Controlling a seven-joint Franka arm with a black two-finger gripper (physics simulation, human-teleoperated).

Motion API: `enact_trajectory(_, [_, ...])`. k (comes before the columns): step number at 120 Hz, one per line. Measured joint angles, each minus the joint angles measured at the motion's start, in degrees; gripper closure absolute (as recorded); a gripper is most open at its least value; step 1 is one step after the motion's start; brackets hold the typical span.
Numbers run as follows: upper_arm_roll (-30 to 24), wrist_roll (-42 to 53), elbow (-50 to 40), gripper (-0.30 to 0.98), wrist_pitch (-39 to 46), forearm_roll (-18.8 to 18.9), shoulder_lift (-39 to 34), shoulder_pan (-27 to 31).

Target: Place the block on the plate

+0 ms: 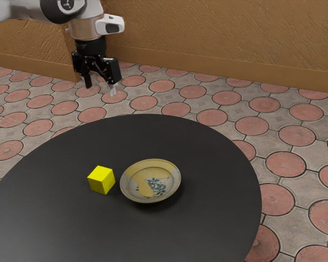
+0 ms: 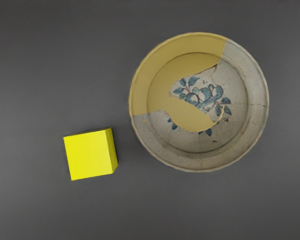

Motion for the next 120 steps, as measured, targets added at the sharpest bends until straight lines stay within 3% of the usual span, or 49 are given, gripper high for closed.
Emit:
enact_trajectory(26, [0.35,-1.28,-0.06,0.00,2.12,-0.20,0.98,-1.11])
enact_trajectory(64, [8.57,-1.75,-7.89,0.00,8.96,-1.40,7.53,-0.21])
enact_trajectory(92, [9.03,-1.47,-4.27,0.00,12.90,-2.80,16.15,2.24])
enact_trajectory(120, [9.24,-0.48,-11.77,0.00,18.70,-5.84,16.74,2.92])
